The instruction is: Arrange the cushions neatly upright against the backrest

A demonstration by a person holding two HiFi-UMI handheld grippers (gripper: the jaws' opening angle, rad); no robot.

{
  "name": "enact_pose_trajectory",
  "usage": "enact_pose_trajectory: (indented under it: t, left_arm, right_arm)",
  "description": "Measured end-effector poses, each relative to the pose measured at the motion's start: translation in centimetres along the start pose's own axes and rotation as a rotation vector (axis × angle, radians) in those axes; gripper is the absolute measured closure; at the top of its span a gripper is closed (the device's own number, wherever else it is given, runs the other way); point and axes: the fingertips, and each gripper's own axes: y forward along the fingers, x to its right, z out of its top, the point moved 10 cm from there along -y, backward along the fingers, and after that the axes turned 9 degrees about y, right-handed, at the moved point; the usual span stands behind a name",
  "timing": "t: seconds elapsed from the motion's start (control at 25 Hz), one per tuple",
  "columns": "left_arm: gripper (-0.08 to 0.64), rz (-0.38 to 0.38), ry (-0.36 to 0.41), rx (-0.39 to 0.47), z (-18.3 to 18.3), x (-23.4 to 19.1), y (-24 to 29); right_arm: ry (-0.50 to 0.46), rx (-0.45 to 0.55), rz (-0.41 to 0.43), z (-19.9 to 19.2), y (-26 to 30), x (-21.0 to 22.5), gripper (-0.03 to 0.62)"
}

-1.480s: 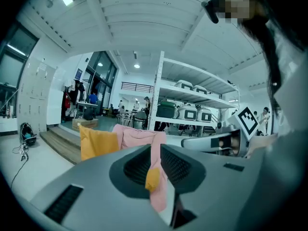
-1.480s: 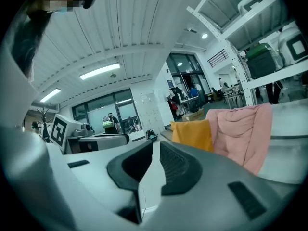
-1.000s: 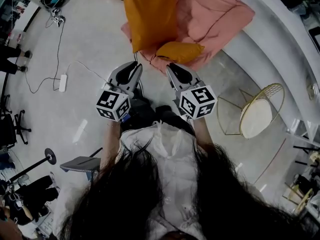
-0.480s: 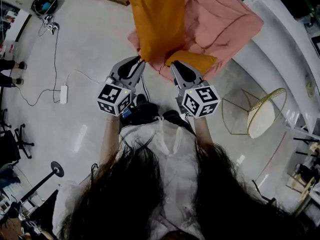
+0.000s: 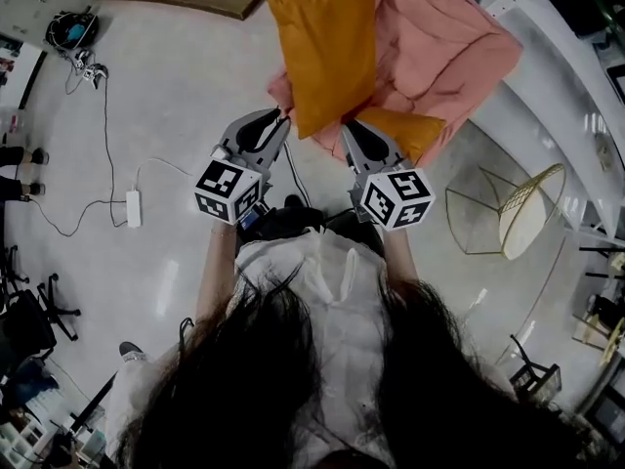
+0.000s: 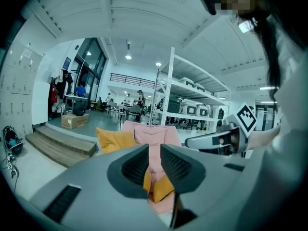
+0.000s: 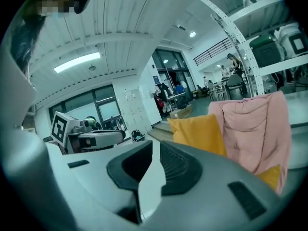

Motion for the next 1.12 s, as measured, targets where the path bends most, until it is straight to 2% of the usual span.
enact_pose_trajectory:
  t: [0.36, 0.56, 0.68, 0.84, 1.12]
  left_arm:
    - [0.486, -0.06, -0.059, -0.014, -1.7, -2.8, 1.3]
    - [0.485, -0.042, -0.083, -0.038, -2.1, -3.5, 3.6]
    - [0.468, -0.001, -0.108, -0.046, -2.2, -3.9, 5.5]
    - [0.398, 0.048, -0.135, -0.049, -2.3, -5.9, 9.1]
    - [0.349, 0.124, -0.209, -0.151, -4.0, -8.7, 15.2]
  right_arm:
    - [0.021, 0.002, -0.109, -0.7, 0.7, 0.6, 0.532]
    - [0.027, -0.018, -0.136, -0.1, 1.7, 2.9, 0.532]
    - [0.004, -0.033, -0.124, 1.4, 2.7, 5.7, 0.532]
    - [-0.034, -0.046, -0.113, 4.2, 5.5, 10.7, 0.531]
    - [-0.12, -0.152, -0.061, 7.6, 11.7, 19.7, 0.531]
